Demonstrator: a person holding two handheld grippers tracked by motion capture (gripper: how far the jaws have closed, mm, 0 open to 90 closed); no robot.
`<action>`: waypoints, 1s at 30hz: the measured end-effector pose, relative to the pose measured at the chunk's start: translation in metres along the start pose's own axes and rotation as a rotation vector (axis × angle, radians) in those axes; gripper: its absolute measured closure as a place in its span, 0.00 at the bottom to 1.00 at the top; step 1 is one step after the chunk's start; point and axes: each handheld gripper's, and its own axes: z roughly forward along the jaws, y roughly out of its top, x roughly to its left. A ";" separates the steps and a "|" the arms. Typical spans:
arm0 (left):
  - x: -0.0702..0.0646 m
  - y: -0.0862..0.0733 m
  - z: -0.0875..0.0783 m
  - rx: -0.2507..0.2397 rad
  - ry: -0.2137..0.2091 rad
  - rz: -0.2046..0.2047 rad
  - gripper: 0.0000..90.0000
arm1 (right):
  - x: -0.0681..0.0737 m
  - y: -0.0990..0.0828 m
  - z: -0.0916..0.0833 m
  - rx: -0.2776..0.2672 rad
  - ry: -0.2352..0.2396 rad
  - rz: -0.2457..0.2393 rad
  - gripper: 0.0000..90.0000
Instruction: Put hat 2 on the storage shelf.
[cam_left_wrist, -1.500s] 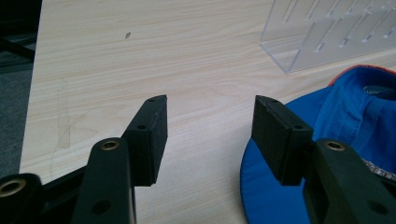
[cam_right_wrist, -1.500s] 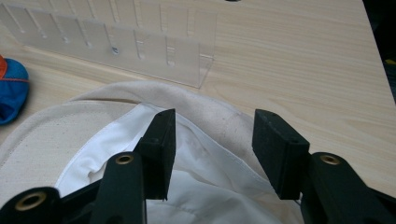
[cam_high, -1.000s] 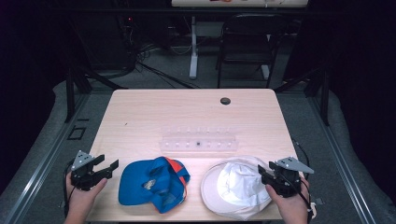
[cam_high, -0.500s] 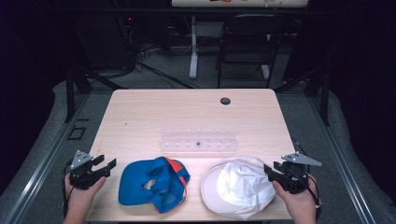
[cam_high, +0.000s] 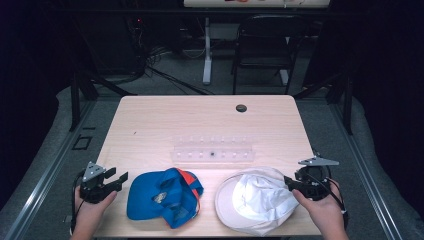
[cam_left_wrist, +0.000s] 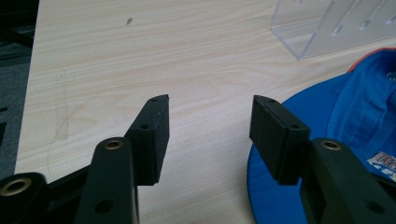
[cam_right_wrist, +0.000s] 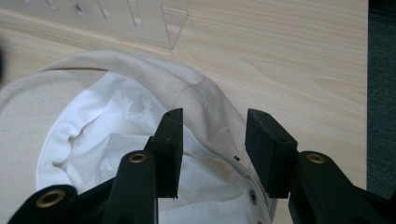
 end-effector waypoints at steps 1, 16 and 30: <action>-0.001 0.000 0.000 -0.007 -0.003 -0.004 0.58 | -0.002 0.000 -0.002 0.020 -0.007 -0.011 0.63; 0.002 0.003 -0.004 0.000 -0.022 -0.045 0.58 | -0.028 -0.011 -0.003 0.132 -0.020 0.047 0.58; 0.003 0.000 0.003 0.018 0.007 -0.047 0.57 | -0.033 -0.016 0.012 0.179 -0.019 0.042 0.60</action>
